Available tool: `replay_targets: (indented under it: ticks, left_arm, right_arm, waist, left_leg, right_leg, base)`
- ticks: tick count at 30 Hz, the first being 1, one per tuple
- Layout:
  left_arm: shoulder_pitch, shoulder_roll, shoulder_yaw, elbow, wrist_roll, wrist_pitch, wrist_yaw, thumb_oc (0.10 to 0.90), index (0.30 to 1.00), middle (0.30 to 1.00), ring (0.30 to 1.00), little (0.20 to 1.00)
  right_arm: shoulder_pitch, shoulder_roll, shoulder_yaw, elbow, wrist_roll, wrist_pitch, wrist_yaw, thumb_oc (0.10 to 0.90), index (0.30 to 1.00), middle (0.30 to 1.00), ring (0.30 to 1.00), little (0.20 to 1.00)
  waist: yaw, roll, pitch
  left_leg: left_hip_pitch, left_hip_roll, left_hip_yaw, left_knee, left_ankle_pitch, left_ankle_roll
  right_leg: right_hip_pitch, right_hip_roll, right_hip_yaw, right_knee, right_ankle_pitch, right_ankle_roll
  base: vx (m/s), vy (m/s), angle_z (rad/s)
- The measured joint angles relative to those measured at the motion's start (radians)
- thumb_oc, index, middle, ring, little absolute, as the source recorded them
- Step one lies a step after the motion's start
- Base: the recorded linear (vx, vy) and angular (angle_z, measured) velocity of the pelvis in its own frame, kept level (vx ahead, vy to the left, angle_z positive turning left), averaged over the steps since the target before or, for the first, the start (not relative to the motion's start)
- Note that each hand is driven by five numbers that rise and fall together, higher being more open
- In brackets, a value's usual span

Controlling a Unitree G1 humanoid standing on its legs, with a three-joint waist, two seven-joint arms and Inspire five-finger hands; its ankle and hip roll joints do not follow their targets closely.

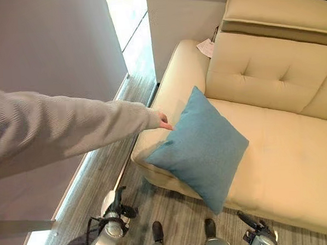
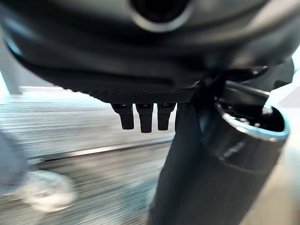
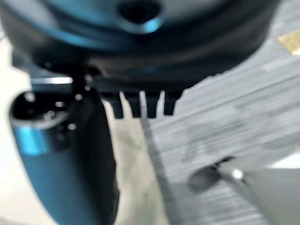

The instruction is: Pick up all the scattered cushions and arrange them neatly on the sofa.

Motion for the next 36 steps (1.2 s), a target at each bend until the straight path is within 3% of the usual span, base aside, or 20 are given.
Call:
replay_targets:
  ticks: [2, 6, 12, 18, 26, 29, 30, 31, 32, 34, 36]
  left_arm:
    - [-0.003, 0.0, 0.008, -0.051, -0.001, -0.001, 0.002, 0.8, 0.9, 0.9, 0.9, 0.9]
    - [-0.012, -0.008, 0.013, -0.13, -0.005, -0.011, 0.006, 0.8, 0.9, 0.9, 0.9, 0.9]
    - [-0.019, -0.04, -0.012, -0.184, -0.03, -0.014, 0.019, 0.8, 0.9, 0.9, 0.9, 0.9]
    - [-0.015, -0.048, -0.014, -0.177, -0.055, -0.009, 0.019, 0.8, 0.9, 0.9, 0.9, 0.9]
    - [-0.004, -0.049, -0.034, -0.156, -0.078, -0.009, 0.009, 0.8, 0.9, 0.9, 0.9, 0.9]
    - [0.015, -0.054, -0.033, -0.116, -0.078, -0.009, -0.021, 0.8, 0.9, 0.9, 0.9, 0.9]
    - [0.023, -0.054, -0.033, -0.099, -0.079, -0.006, -0.03, 0.8, 0.9, 0.9, 0.9, 0.9]
    - [0.037, -0.055, -0.03, -0.081, -0.079, -0.005, -0.032, 0.8, 0.9, 0.9, 0.9, 0.9]
    - [0.043, -0.055, -0.029, -0.068, -0.079, -0.004, -0.035, 0.8, 0.9, 0.9, 0.9, 0.9]
    - [0.055, -0.058, -0.022, -0.038, -0.08, 0.003, -0.053, 0.8, 0.9, 0.9, 0.9, 0.9]
    - [0.063, -0.067, -0.013, 0.0, -0.08, 0.017, -0.064, 0.8, 0.9, 0.9, 0.9, 0.9]
  right_arm:
    - [-0.012, -0.016, 0.004, -0.05, 0.023, 0.0, -0.013, 0.8, 0.9, 0.9, 0.9, 0.9]
    - [-0.056, -0.029, 0.066, -0.148, 0.026, -0.001, -0.026, 0.8, 0.9, 0.9, 0.9, 0.9]
    - [-0.165, -0.015, 0.177, -0.227, 0.025, -0.029, -0.041, 0.8, 0.9, 0.9, 0.9, 0.9]
    - [-0.193, 0.035, 0.277, -0.218, -0.007, 0.013, -0.035, 0.8, 0.9, 0.9, 0.9, 0.9]
    - [-0.16, 0.033, 0.294, -0.228, -0.078, 0.031, 0.015, 0.8, 0.9, 0.9, 0.9, 0.9]
    - [-0.109, 0.012, 0.236, -0.227, -0.106, 0.033, 0.032, 0.8, 0.9, 0.9, 0.9, 0.9]
    - [-0.087, 0.007, 0.212, -0.222, -0.105, 0.034, 0.034, 0.58, 0.571, 0.571, 0.571, 0.571]
    - [-0.061, 0.0, 0.177, -0.219, -0.104, 0.038, 0.038, 0.425, 0.338, 0.338, 0.338, 0.338]
    - [-0.046, -0.006, 0.159, -0.216, -0.102, 0.04, 0.04, 0.4, 0.3, 0.3, 0.3, 0.3]
    - [-0.032, -0.017, 0.126, -0.173, -0.099, 0.041, 0.046, 0.4, 0.3, 0.3, 0.3, 0.3]
    - [-0.017, -0.021, 0.08, -0.13, -0.079, 0.046, 0.047, 0.8, 0.9, 0.9, 0.9, 0.9]
  waist:
    - [0.008, 0.012, -0.004]
    - [0.011, 0.023, -0.01]
    - [0.018, 0.034, -0.017]
    - [0.067, 0.04, -0.02]
    - [0.069, 0.044, -0.019]
    - [0.065, 0.044, -0.018]
    - [0.063, 0.044, -0.018]
    - [0.062, 0.044, -0.018]
    - [0.061, 0.044, -0.018]
    - [0.059, 0.043, -0.017]
    - [0.059, 0.042, -0.017]
  left_leg:
    - [-0.005, 0.019, -0.007, 0.0, 0.004, -0.021]
    - [-0.004, 0.046, -0.015, 0.0, 0.008, -0.037]
    - [-0.027, 0.046, -0.039, 0.001, 0.014, -0.046]
    - [-0.052, 0.045, -0.055, 0.001, 0.021, -0.055]
    - [-0.062, 0.041, -0.07, 0.001, 0.024, -0.057]
    - [-0.047, 0.039, -0.078, 0.001, 0.024, -0.058]
    - [-0.038, 0.039, -0.08, 0.001, 0.024, -0.058]
    - [-0.032, 0.039, -0.081, 0.0, 0.023, -0.057]
    - [-0.03, 0.039, -0.081, 0.0, 0.023, -0.057]
    - [-0.019, 0.04, -0.081, 0.0, 0.023, -0.057]
    - [-0.003, 0.041, -0.08, 0.0, 0.02, -0.058]
  right_leg:
    - [0.026, 0.027, -0.011, -0.056, 0.031, -0.01]
    - [0.03, 0.058, -0.016, -0.057, 0.029, -0.023]
    - [0.019, 0.059, -0.039, -0.062, 0.026, -0.027]
    - [0.002, 0.058, -0.054, -0.062, 0.028, -0.029]
    - [0.001, 0.058, -0.068, -0.062, 0.027, -0.028]
    - [0.022, 0.057, -0.078, -0.062, 0.022, -0.025]
    - [0.033, 0.057, -0.081, -0.062, 0.018, -0.026]
    - [0.04, 0.056, -0.083, -0.063, 0.016, -0.026]
    - [0.042, 0.057, -0.082, -0.063, 0.016, -0.025]
    - [0.052, 0.058, -0.082, -0.063, 0.016, -0.025]
    - [0.067, 0.058, -0.08, -0.063, 0.011, -0.025]
  base:
    - [0.15, -0.139, 0.01]
    - [0.08, -0.106, 0.01]
    - [-0.02, -0.057, 0.1]
    - [0.02, -0.036, 0.08]
    - [0.02, -0.005, 0.06]
    - [0.05, -0.001, 0.09]
    - [0.04, 0.004, 0.09]
    - [0.03, 0.004, 0.04]
    - [0.0, 0.0, 0.0]
    - [0.0, 0.0, 0.0]
    - [-0.01, -0.006, -0.02]
